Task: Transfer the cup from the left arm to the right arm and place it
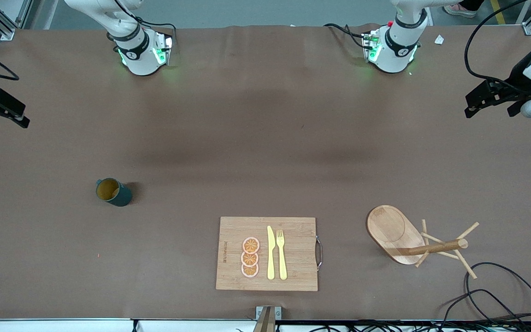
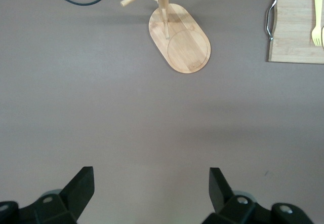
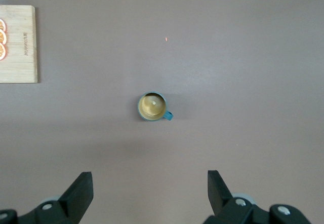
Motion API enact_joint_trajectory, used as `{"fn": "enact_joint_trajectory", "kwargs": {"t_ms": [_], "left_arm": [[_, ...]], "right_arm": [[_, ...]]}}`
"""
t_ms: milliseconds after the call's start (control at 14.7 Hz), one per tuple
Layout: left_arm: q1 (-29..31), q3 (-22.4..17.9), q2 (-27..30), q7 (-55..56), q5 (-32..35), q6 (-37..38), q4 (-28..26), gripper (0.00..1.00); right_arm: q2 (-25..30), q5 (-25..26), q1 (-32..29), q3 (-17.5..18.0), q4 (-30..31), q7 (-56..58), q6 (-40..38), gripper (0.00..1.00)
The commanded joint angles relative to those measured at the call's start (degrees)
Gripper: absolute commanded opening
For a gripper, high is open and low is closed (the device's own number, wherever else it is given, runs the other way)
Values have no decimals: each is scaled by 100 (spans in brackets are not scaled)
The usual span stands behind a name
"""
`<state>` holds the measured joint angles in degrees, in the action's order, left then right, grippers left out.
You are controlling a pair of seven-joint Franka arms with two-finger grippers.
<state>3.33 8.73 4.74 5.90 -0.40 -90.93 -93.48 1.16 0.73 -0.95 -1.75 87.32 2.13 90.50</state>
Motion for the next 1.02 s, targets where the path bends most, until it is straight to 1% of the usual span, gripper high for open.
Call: {"fn": "enact_joint_trajectory", "kwargs": {"t_ms": [0, 477, 681, 953], "left_arm": [[27, 49, -8, -63, -22, 198, 102, 100], [27, 50, -8, -63, -13, 296, 129, 100], [27, 41, -122, -54, 14, 296, 234, 100], [19, 41, -131, 7, 66, 400, 243, 100]], "right_arm": [[174, 68, -98, 61, 260, 95, 117, 100], [200, 85, -80, 70, 233, 121, 143, 100], [209, 129, -63, 87, 233, 121, 161, 100], [200, 129, -63, 87, 242, 113, 152, 100]]}}
